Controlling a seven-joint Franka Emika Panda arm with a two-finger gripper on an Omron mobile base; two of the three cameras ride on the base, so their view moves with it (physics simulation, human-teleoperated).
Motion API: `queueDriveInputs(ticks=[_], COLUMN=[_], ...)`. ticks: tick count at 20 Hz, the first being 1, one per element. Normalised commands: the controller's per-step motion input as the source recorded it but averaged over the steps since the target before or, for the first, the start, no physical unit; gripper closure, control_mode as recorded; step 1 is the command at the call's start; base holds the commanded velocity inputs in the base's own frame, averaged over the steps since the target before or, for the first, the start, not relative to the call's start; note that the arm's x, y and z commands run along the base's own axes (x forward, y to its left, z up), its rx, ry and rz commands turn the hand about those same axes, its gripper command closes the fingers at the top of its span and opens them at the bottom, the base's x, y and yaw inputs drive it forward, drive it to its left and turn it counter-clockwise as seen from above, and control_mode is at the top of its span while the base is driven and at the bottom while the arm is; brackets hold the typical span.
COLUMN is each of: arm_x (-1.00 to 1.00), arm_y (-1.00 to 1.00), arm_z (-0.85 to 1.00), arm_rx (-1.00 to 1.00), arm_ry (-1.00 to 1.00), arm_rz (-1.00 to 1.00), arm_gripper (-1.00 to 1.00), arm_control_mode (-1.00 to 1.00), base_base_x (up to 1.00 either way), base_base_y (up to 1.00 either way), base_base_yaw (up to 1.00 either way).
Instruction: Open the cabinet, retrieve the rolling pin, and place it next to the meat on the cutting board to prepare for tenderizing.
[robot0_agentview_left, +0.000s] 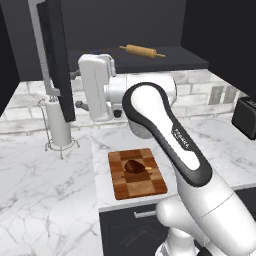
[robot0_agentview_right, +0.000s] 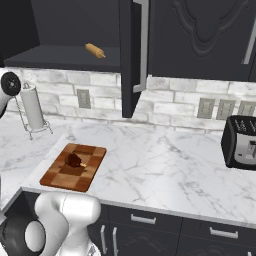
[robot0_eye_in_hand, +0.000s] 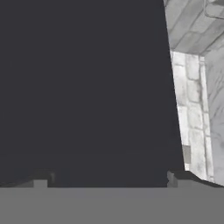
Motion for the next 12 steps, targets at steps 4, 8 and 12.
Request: queueDriveInputs(ticks=[4, 8, 12], arm_x=[-0.18, -0.12, -0.03], arm_y=[0.95, 0.86, 0.5], arm_z=[0.0, -0.08, -0.13], arm_rx=[-0.1, -0.11, -0.15], arm_ry=[0.01, 0.0, 0.0], arm_rz=[0.01, 0.0, 0.0], arm_gripper=[-1.0, -1.0, -1.0], arm_control_mode=[-1.0, -1.0, -1.0], base_base_x=[0.0, 0.0, 0.0], base_base_y=[0.0, 0.0, 0.0], base_base_yaw=[0.0, 0.0, 0.0])
